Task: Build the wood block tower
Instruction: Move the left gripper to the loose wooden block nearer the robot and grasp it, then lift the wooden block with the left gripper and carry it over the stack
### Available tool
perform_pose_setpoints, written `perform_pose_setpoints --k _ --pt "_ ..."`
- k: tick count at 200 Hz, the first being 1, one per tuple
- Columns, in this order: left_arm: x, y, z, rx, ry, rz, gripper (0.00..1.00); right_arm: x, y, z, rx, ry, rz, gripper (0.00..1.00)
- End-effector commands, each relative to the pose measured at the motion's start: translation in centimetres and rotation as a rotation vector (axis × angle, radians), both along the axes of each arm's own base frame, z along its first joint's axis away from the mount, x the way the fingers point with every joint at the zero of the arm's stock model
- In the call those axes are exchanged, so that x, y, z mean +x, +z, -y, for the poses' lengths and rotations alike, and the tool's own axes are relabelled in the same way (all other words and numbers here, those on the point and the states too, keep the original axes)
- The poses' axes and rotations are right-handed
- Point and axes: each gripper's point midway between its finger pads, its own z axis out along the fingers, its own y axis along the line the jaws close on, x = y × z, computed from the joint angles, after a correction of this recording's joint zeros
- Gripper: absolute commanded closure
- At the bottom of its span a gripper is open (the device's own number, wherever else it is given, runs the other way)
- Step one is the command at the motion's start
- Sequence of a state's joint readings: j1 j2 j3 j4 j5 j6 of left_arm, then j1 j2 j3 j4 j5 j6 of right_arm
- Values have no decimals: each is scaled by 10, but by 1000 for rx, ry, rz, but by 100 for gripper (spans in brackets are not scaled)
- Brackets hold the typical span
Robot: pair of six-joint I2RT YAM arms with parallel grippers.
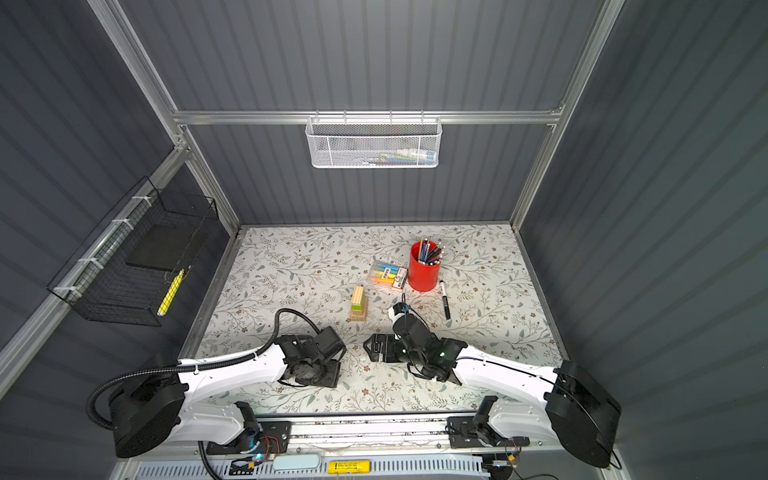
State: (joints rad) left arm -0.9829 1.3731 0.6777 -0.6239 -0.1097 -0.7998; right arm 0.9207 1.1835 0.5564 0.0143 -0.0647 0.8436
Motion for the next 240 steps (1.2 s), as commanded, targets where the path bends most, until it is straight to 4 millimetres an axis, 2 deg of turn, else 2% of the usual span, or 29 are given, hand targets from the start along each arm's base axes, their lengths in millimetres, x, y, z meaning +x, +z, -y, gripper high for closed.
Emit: perform_pose_setpoints --k 1,57,61,78,117,155,203,240 --pt "0 -1 -6 81 42 11 40 2 1 6 3 -28 6 1" --pt "1 -10 -2 108 63 9 48 3 -2 16 13 -60 3 1" --pt "1 -10 -2 105 63 9 49 3 6 17 36 -62 19 1" --pt "-1 -12 -1 99 66 -3 52 5 9 20 46 -71 26 1" --pt "-4 -16 -14 157 89 -12 59 6 10 20 57 -67 21 1" --pt "-3 -17 -13 154 84 -8 65 7 12 19 69 -70 20 1" --pt "-2 -10 -14 158 80 3 74 8 17 19 89 -65 16 1" --pt "4 10 -8 120 82 38 78 10 25 23 98 -66 26 1"
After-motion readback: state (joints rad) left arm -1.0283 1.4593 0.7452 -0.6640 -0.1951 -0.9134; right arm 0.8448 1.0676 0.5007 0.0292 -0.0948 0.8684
